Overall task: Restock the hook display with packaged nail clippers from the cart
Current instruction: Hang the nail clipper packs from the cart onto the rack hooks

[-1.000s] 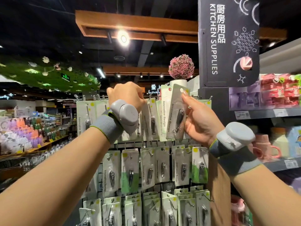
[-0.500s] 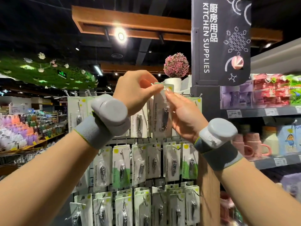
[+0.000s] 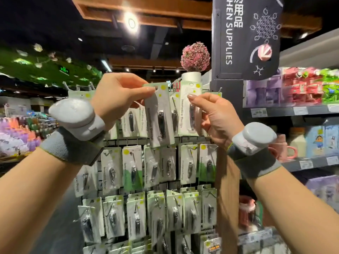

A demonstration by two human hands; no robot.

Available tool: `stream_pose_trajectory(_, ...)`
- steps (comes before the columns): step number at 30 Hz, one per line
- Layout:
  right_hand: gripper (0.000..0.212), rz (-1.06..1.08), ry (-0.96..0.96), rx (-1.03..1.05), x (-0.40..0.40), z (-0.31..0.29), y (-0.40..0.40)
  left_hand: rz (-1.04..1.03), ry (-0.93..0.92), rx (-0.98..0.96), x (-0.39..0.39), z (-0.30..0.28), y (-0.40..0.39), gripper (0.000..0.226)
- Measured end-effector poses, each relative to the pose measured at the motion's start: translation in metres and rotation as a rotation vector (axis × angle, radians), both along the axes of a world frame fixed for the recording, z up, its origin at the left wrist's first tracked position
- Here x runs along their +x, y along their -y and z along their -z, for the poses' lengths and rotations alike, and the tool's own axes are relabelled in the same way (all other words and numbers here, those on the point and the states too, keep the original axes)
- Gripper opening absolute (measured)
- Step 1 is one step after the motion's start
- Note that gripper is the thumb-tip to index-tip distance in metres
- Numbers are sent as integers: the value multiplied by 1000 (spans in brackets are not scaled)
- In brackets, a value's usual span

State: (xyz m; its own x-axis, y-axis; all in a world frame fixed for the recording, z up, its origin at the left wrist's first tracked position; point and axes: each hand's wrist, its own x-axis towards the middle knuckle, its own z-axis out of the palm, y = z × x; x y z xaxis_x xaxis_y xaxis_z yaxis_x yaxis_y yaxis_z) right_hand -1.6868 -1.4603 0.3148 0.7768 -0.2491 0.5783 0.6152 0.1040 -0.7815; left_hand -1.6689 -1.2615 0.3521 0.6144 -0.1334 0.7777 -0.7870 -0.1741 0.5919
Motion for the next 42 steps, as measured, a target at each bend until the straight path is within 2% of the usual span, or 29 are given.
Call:
stream_pose_trajectory(9, 30, 49, -34, 34, -15, 40, 28, -23, -6, 44, -11, 38, -11, 7)
stream_pose_trajectory(15, 48, -44, -135, 71, -20, 72, 35, 11, -47, 100, -9, 64, 3, 6)
stream_pose_trajectory(21, 23, -5, -223, 127, -19, 95, 44, -83, -16, 295, 2, 80, 20, 8)
stream_pose_trajectory(26, 21, 38, -280, 98, -15, 106, 50, -94, -78, 334, 5, 89, 40, 10)
stream_pose_trajectory(29, 32, 26, -303, 132, -8, 107, 50, -106, -65, 386, 8, 91, 61, 14)
stream_pose_trajectory(33, 60, -39, -309, 117, -2, 103, 45, -163, -39, 445, 13, 90, 80, 16)
stream_pose_trajectory(34, 57, -61, -312, 91, -2, 101, 43, -189, -21, 465, 14, 91, 84, 14)
stream_pose_trajectory(37, 21, -62, -308, 75, 0, 98, 45, -286, 42, 512, 16, 91, 91, 10)
stream_pose_trajectory(42, 21, -60, -306, 43, 0, 95, 47, -380, 129, 616, 19, 91, 97, 12)
